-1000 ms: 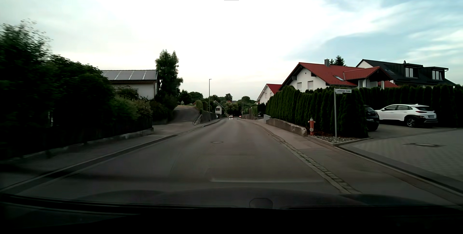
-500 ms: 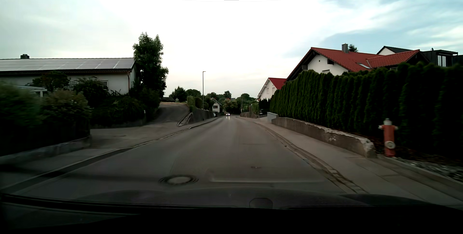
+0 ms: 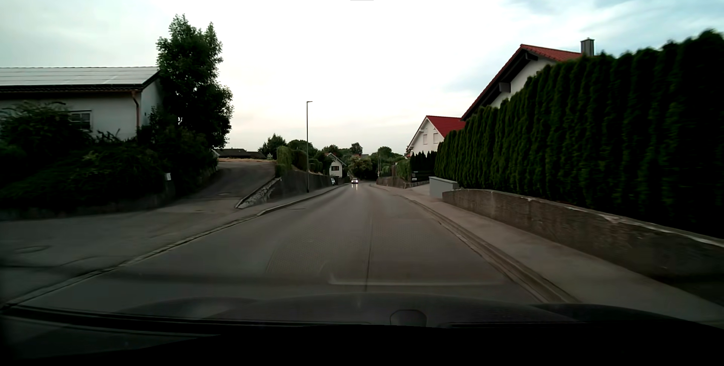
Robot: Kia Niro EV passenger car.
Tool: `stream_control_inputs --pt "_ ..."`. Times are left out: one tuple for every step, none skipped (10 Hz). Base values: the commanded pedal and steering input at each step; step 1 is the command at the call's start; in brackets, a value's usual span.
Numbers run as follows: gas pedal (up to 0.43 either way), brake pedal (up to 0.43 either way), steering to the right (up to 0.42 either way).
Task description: Follow the waypoints while adhering to traffic rules and regulations
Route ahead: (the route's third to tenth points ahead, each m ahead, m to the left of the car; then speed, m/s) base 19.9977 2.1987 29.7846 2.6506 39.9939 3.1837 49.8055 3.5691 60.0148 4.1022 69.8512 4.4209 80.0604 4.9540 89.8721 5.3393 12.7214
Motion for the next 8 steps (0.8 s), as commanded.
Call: stream_control_inputs --pt "0.0 0.006 -0.004" --pt "0.0 0.006 -0.004" --pt "0.0 0.006 -0.004" --pt "0.0 0.006 -0.004" --pt "0.0 0.006 -0.004" --pt "0.0 0.006 -0.004" --pt "0.0 0.006 -0.004" --pt "0.0 0.006 -0.005"
